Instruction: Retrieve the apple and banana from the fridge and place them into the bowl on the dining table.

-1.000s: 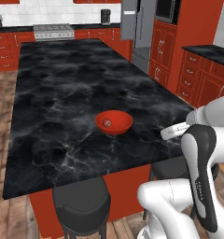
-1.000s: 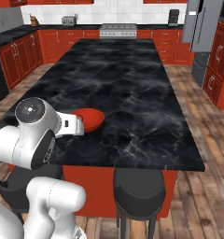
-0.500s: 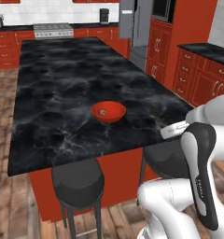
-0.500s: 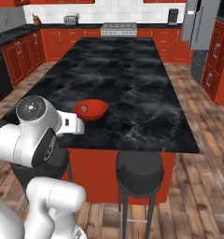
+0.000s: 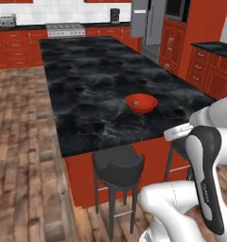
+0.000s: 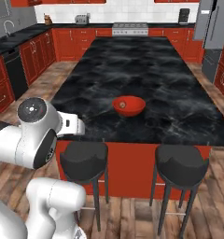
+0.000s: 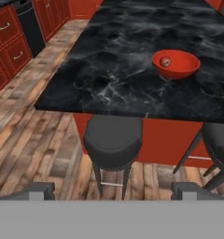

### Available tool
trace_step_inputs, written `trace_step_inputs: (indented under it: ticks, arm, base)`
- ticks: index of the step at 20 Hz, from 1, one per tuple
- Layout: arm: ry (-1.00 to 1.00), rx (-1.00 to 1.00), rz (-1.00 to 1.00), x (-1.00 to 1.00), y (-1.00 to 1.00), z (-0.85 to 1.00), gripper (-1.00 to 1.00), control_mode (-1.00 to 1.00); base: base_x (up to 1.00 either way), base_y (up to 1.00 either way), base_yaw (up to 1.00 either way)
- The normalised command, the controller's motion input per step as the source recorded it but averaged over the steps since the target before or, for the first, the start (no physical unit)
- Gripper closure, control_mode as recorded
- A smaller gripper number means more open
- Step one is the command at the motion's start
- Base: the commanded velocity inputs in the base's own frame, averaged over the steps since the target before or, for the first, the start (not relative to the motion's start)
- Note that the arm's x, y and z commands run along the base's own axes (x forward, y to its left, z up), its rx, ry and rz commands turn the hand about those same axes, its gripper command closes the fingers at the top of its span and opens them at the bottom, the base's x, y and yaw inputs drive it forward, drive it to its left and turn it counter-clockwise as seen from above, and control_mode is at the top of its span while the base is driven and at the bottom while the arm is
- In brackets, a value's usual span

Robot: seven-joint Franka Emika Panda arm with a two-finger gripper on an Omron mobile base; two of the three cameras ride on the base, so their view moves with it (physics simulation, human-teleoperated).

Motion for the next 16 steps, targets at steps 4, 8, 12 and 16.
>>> trace_step_inputs:
  ticks: [4,8,12,16]
  arm:
    - [0.0,0.0,0.0,0.0,0.0,0.0,-1.0,1.0]
    - [0.0,0.0,0.0,0.0,0.0,0.0,-1.0,1.0]
    - [0.0,0.0,0.0,0.0,0.0,0.0,-1.0,1.0]
    - [0.0,0.0,0.0,0.0,0.0,0.0,-1.0,1.0]
  base:
    - [0.0,1.0,0.0]
    - [0.0,1.0,0.0]
    - [0.11,1.0,0.0]
    - [0.27,1.0,0.0]
